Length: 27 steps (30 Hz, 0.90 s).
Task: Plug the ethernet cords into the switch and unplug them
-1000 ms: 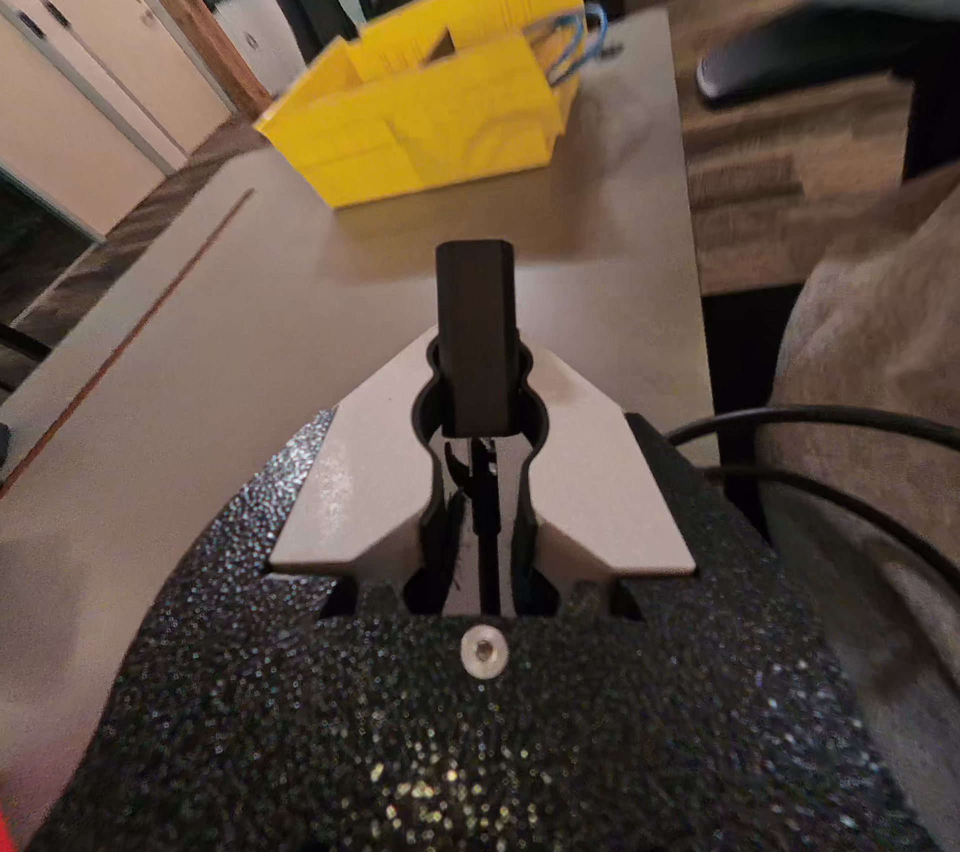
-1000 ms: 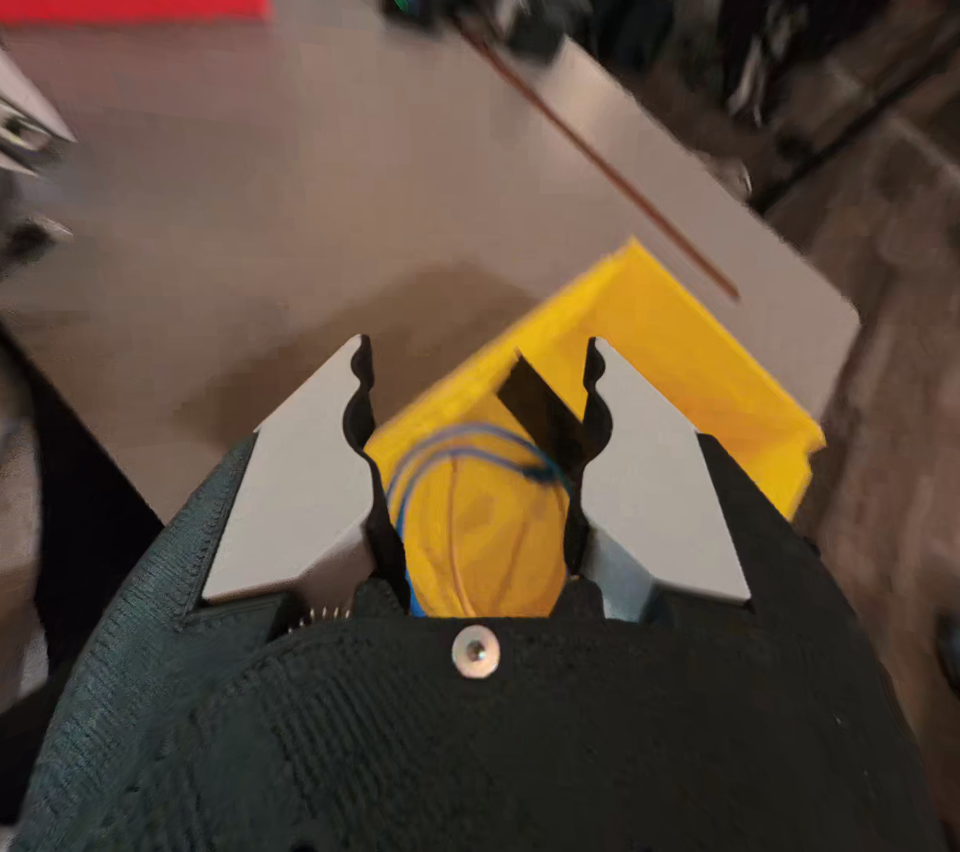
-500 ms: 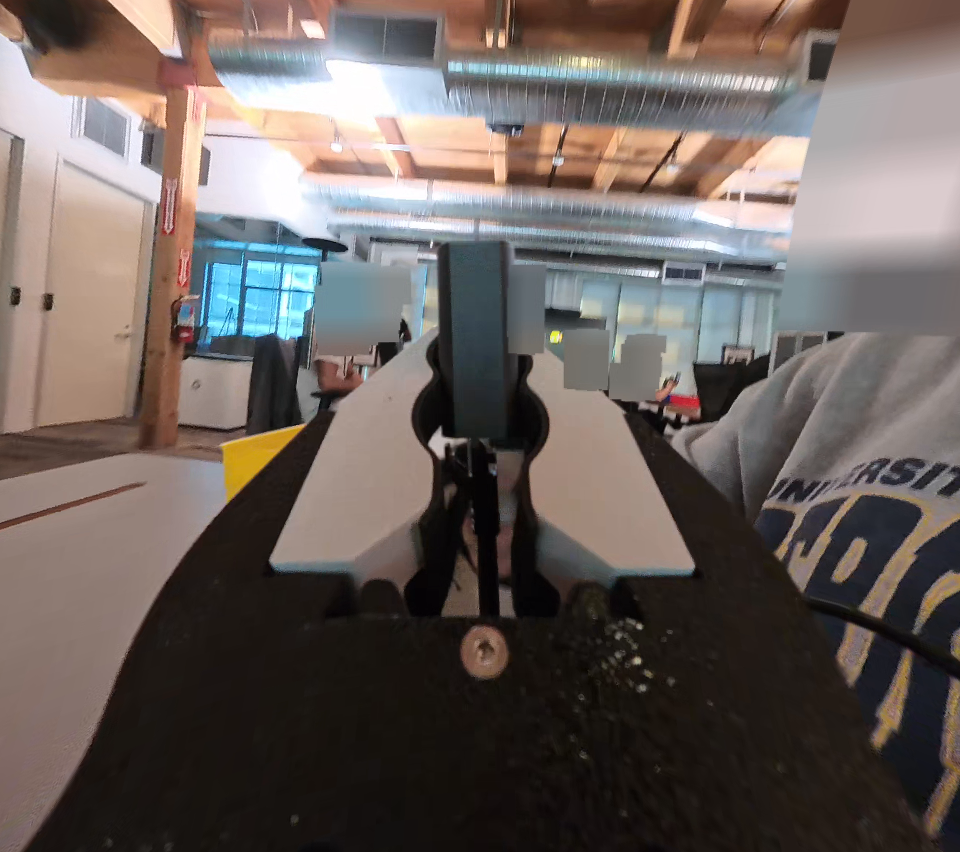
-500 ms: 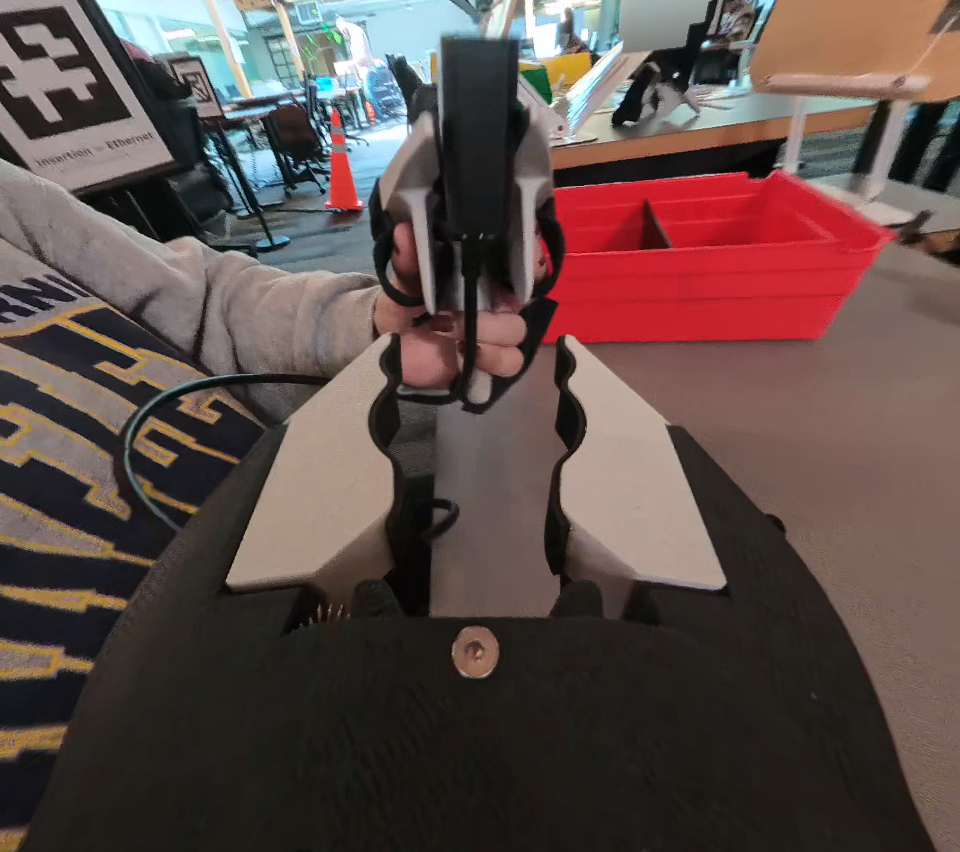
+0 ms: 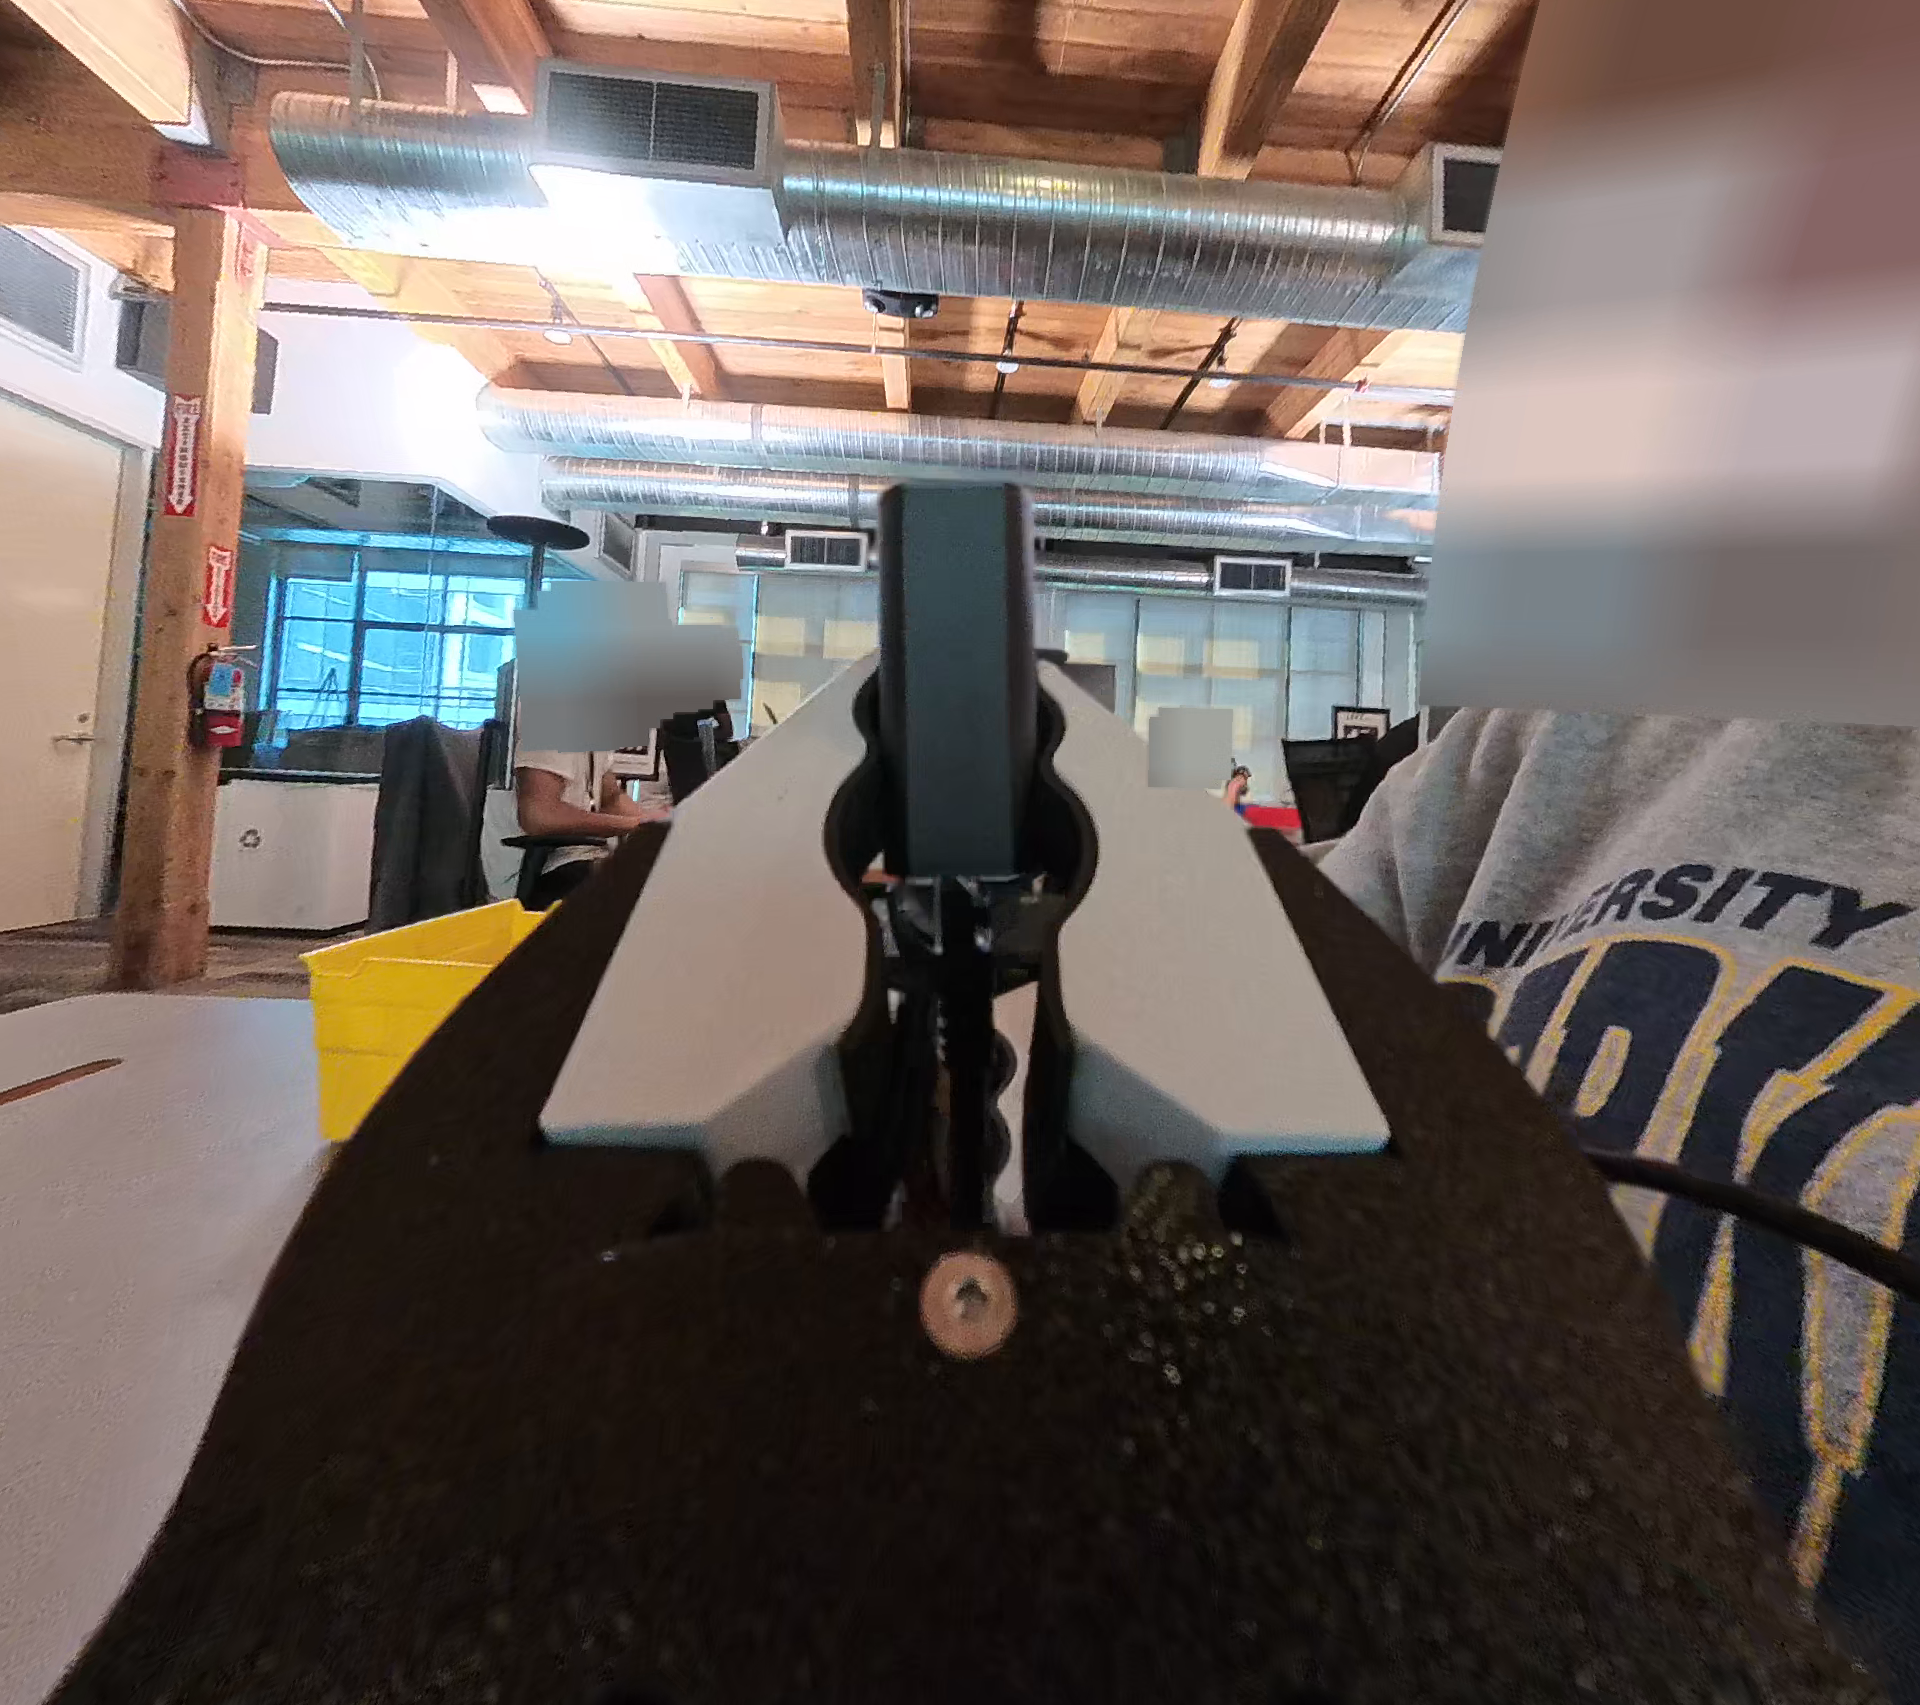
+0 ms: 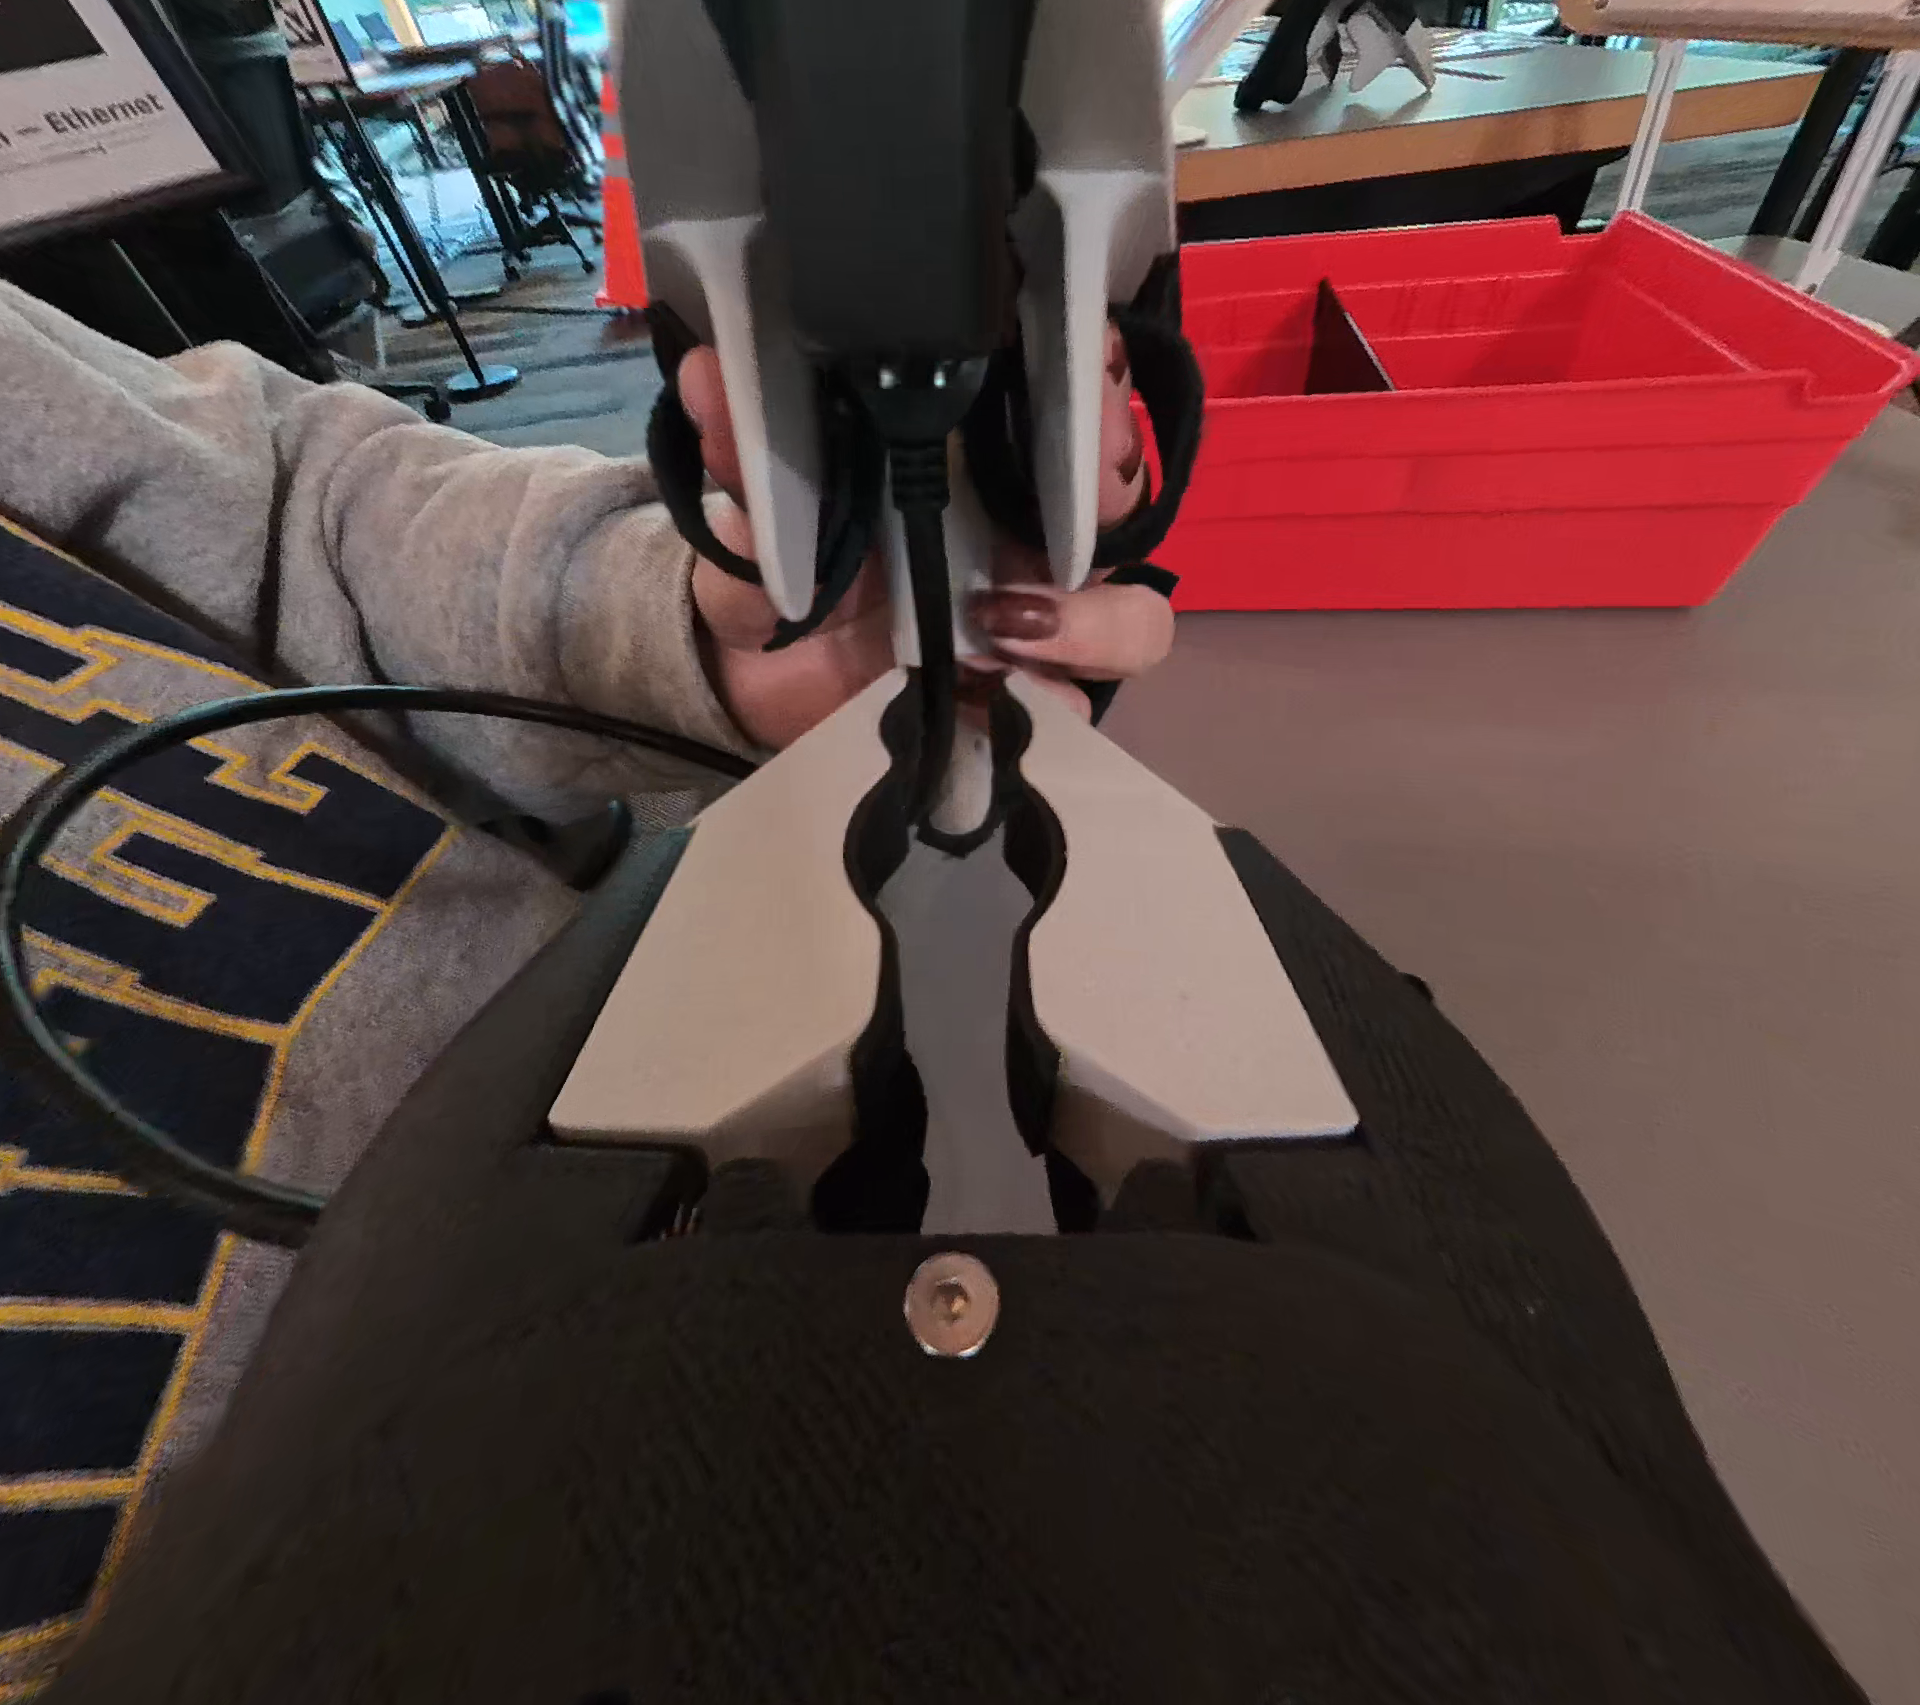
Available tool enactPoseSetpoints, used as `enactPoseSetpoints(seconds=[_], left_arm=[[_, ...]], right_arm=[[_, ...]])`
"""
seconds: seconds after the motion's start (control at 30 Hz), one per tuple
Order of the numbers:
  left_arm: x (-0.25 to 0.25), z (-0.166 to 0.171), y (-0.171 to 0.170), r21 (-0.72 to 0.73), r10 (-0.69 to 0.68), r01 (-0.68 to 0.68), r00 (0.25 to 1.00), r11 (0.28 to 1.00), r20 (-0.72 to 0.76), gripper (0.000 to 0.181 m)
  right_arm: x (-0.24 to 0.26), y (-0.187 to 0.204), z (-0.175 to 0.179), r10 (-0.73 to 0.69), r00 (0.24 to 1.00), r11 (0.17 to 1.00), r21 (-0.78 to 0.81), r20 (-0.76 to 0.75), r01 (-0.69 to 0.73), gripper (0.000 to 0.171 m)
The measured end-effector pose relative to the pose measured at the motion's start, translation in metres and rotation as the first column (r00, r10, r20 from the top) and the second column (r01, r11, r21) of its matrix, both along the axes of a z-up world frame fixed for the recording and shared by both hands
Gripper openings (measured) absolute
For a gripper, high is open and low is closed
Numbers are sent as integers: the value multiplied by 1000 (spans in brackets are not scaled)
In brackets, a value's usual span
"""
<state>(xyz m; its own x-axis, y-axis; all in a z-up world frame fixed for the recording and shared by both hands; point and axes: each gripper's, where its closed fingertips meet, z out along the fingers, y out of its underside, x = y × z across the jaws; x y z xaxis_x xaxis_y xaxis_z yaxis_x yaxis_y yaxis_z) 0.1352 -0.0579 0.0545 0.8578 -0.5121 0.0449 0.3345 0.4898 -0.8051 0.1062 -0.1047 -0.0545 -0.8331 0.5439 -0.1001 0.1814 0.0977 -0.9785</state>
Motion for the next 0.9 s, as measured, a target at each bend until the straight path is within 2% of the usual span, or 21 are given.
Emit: enactPoseSetpoints(seconds=[0.03, 0.23, 0.33, 0.4, 0.5, 0.63, 0.77, 0.83, 0.9], left_arm=[[-2, -1, 1, -6, 21, -21, 1000, 1000, -10, 20], [-9, -9, 7, -52, 98, -102, 993, 993, -73, 20], [-26, -12, 3, -78, 155, -162, 984, 984, -90, 20], [-36, -28, 6, -149, 207, -235, 961, 961, -183, 20], [-43, -65, 19, -264, 238, -372, 872, 890, -427, 21], [-52, -102, 29, -267, 241, -555, 677, 788, -695, 20], [-66, -133, 31, -215, 234, -703, 483, 677, -844, 9], [-65, -140, 34, -199, 222, -724, 441, 661, -870, 23], [-63, -137, 38, -190, 247, -729, 446, 657, -860, 47]], right_arm=[[1, 0, -1, 6, 1000, 1000, 24, -17, -5, 3], [-6, 9, -6, -38, 999, 995, 95, -38, 41, 3], [-13, 30, 3, -104, 991, 985, 130, -85, 114, 3], [-18, 48, 12, -156, 981, 974, 144, -117, 172, 3], [-28, 74, 13, -221, 951, 932, 240, -218, 272, 4], [-34, 92, 0, -199, 889, 814, 435, -412, 384, 3], [-36, 115, -4, -55, 767, 551, 622, -639, 557, 2], [-36, 122, -10, -24, 758, 492, 652, -652, 577, 2], [-36, 127, -13, -42, 764, 490, 653, -644, 577, 2]])
